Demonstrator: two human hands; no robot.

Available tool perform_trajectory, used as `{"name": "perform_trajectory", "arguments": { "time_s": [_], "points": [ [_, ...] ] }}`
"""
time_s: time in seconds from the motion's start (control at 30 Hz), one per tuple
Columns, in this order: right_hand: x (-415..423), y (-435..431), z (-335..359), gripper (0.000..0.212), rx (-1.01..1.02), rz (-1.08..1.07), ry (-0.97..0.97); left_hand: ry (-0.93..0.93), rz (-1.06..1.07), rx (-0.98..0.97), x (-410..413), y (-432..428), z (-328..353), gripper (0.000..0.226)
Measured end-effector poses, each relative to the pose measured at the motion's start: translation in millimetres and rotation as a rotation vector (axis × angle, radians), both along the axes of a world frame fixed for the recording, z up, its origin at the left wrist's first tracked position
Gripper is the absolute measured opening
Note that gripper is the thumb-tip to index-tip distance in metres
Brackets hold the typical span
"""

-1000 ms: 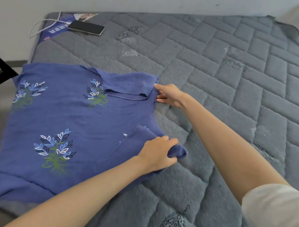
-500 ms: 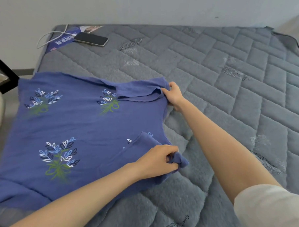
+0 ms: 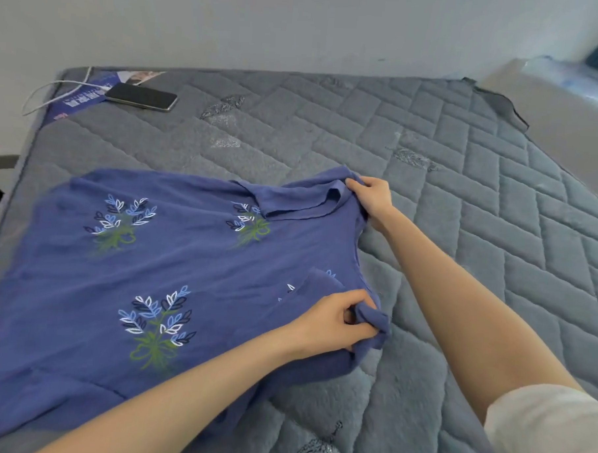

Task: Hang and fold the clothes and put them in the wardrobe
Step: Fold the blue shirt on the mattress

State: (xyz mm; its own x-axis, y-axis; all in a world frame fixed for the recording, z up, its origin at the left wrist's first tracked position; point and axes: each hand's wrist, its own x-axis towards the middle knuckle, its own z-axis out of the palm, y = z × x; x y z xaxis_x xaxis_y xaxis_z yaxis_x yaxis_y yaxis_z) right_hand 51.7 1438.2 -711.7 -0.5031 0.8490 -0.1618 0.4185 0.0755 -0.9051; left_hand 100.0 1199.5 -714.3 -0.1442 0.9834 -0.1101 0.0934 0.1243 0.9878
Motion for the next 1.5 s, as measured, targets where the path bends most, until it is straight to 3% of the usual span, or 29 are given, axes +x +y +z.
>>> {"name": "perform_trajectory", "arguments": {
  "time_s": [0.17, 0.37, 0.57, 0.73, 0.9, 1.03, 1.07, 1.2, 1.4, 1.5],
  "points": [
    [-20, -31, 11, 0.019, -0.154, -0.015, 0.128, -0.017, 0.119, -0.065, -20, -28, 8, 0.023],
    [-67, -81, 17, 0.042, -0.186, 0.023, 0.122, -0.074, 0.237, -0.173, -62, -88, 19, 0.02],
    [-110, -141, 22, 0.021, -0.224, 0.075, 0.076, -0.115, 0.307, -0.282, -96, -155, 13, 0.021],
    [-155, -185, 6, 0.033, -0.231, 0.155, -0.008, -0.102, 0.35, -0.381, -121, -206, -2, 0.02],
    [-185, -219, -20, 0.03, -0.293, 0.249, -0.091, 0.012, 0.309, -0.457, -144, -239, -17, 0.02],
    [-185, -241, -16, 0.013, -0.438, 0.337, -0.076, 0.158, 0.247, -0.523, -158, -253, -23, 0.019],
    [-183, -241, -15, 0.018, -0.434, 0.365, -0.081, 0.217, 0.216, -0.547, -161, -254, -22, 0.021],
    [-173, -226, -13, 0.033, -0.239, 0.391, -0.074, 0.524, 0.087, -0.692, -170, -252, -13, 0.031],
    [-128, -217, -1, 0.024, -0.063, 0.404, -0.11, 0.507, 0.302, -0.608, -151, -217, 3, 0.072],
    [-101, -221, 2, 0.018, -0.045, 0.451, -0.152, 0.744, 0.277, -0.653, -145, -209, -4, 0.066]
  ]
}}
